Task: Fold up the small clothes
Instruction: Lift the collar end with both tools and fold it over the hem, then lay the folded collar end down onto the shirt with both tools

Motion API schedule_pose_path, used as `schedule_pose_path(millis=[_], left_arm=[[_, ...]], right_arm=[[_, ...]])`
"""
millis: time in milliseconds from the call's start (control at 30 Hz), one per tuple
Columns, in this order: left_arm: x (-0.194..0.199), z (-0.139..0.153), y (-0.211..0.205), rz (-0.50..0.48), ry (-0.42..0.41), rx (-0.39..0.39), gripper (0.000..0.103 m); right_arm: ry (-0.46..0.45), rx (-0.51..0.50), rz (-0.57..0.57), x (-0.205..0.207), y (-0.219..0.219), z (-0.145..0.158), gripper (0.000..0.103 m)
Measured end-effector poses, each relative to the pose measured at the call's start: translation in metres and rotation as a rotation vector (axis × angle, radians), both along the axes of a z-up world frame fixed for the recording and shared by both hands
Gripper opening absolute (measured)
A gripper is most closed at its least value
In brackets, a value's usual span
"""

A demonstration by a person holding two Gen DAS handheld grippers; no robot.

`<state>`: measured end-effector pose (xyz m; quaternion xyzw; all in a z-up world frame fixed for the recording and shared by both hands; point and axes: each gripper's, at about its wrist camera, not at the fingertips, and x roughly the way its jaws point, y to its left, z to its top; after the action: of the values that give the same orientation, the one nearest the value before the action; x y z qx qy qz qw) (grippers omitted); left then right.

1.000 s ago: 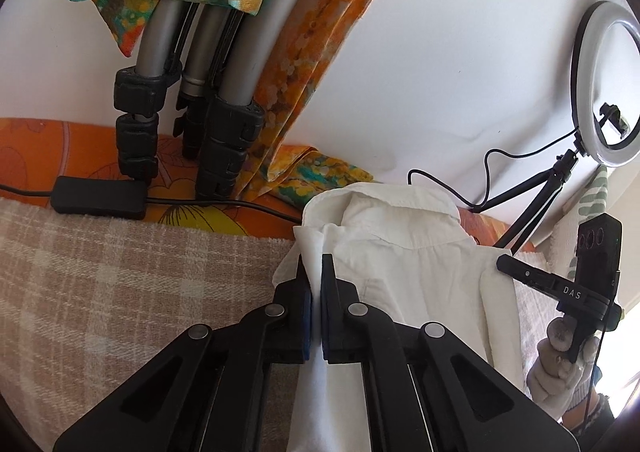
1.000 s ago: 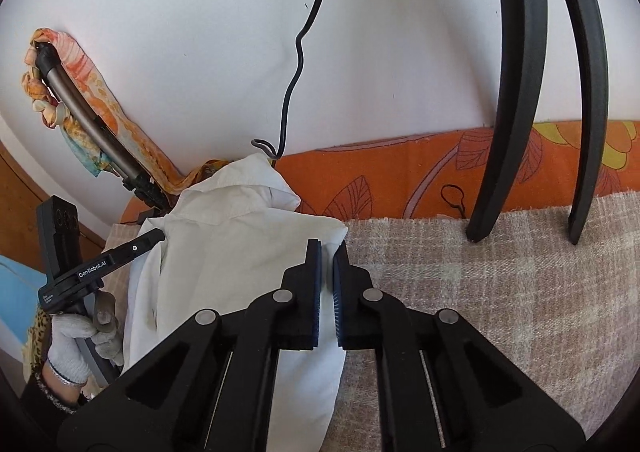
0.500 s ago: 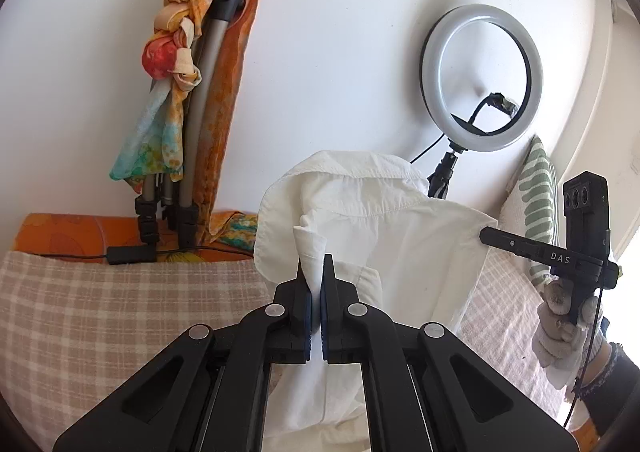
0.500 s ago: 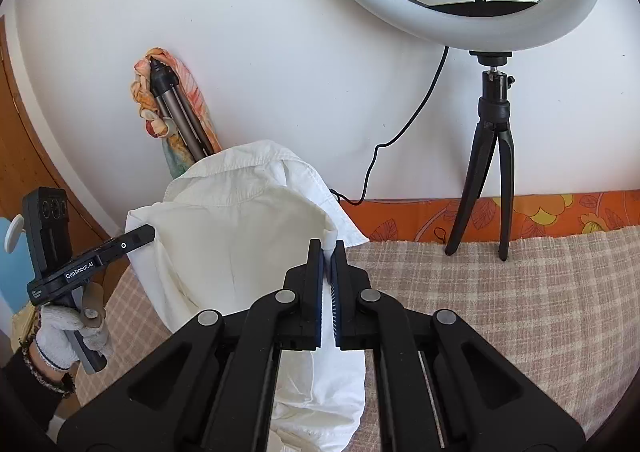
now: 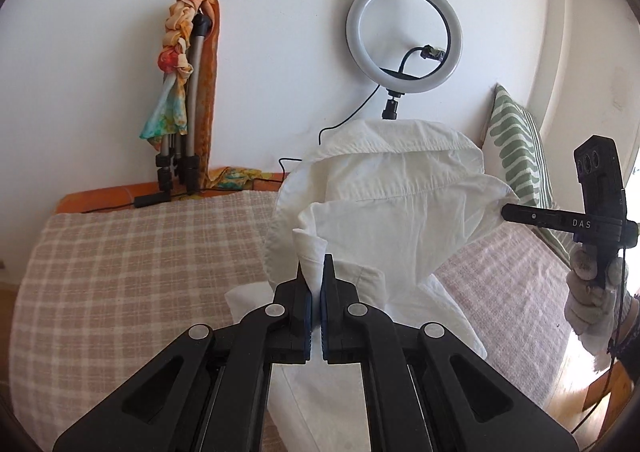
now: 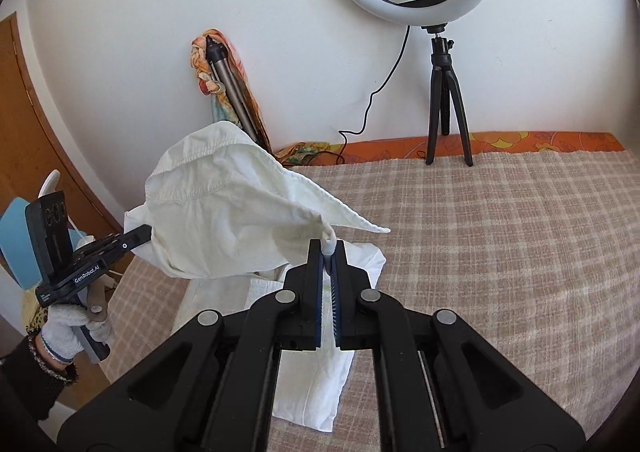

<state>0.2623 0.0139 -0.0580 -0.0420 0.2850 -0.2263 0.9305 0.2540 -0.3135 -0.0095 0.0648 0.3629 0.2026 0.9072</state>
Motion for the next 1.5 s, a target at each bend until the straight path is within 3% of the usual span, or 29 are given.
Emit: schedule_pose_path(millis=[133, 267, 433, 500, 533, 567, 600, 700, 800, 900, 933, 1000, 1067, 1100, 1300, 1500], left_arm=[[-0.038, -0.024, -0.003, -0.015, -0.035, 0.065, 0.002], [-0.072, -0.054, 0.004, -0.023, 0.024, 0.113, 0.004], [-0.11, -0.07, 0.036, 0.02, 0.082, 0.075, 0.006], [-0.112, -0.068, 0.053, 0.042, 0.117, -0.01, 0.007], [-0.11, -0.066, 0.06, 0.056, 0.134, -0.062, 0.011], [-0.106, -0.064, 0.067, 0.069, 0.156, -0.116, 0.013], [-0.101, -0.064, 0.071, 0.079, 0.184, -0.176, 0.022], [-0.084, -0.07, 0.076, 0.101, 0.285, -0.352, 0.047], [-0.069, -0.085, 0.068, 0.108, 0.371, -0.436, 0.048], [-0.061, -0.1, 0.054, 0.087, 0.435, -0.44, 0.04], [-0.06, -0.104, 0.05, 0.074, 0.448, -0.449, 0.022], [-0.056, -0.111, 0.045, 0.057, 0.476, -0.464, 0.002], [-0.053, -0.112, 0.044, 0.059, 0.478, -0.47, 0.002], [-0.053, -0.11, 0.045, 0.056, 0.481, -0.481, 0.002], [-0.059, -0.093, 0.063, 0.046, 0.46, -0.52, 0.002], [-0.061, -0.122, 0.058, 0.077, 0.504, -0.438, 0.002]], right_arm=[[0.01, -0.039, 0.016, -0.043, 0.004, -0.025, 0.005], [0.067, -0.114, 0.036, -0.074, 0.005, -0.058, 0.005], [0.14, -0.055, 0.05, -0.104, -0.026, -0.077, 0.007], [0.156, 0.026, 0.043, -0.108, -0.044, -0.076, 0.024], [0.166, 0.075, 0.025, -0.108, -0.054, -0.076, 0.046], [0.17, 0.116, -0.005, -0.107, -0.062, -0.076, 0.059], [0.172, 0.152, -0.031, -0.104, -0.069, -0.076, 0.061], [0.228, 0.233, -0.065, -0.088, -0.077, -0.084, 0.061], [0.292, 0.263, -0.08, -0.07, -0.071, -0.101, 0.061], [0.363, 0.297, -0.085, -0.057, -0.063, -0.121, 0.061], [0.374, 0.308, -0.089, -0.053, -0.06, -0.126, 0.061], [0.389, 0.342, -0.086, -0.048, -0.056, -0.134, 0.057], [0.416, 0.389, -0.08, -0.043, -0.052, -0.141, 0.018], [0.433, 0.413, -0.074, -0.041, -0.049, -0.142, 0.012], [0.388, 0.518, -0.006, -0.054, -0.041, -0.114, 0.009], [0.47, 0.393, -0.078, -0.053, -0.043, -0.148, 0.008]])
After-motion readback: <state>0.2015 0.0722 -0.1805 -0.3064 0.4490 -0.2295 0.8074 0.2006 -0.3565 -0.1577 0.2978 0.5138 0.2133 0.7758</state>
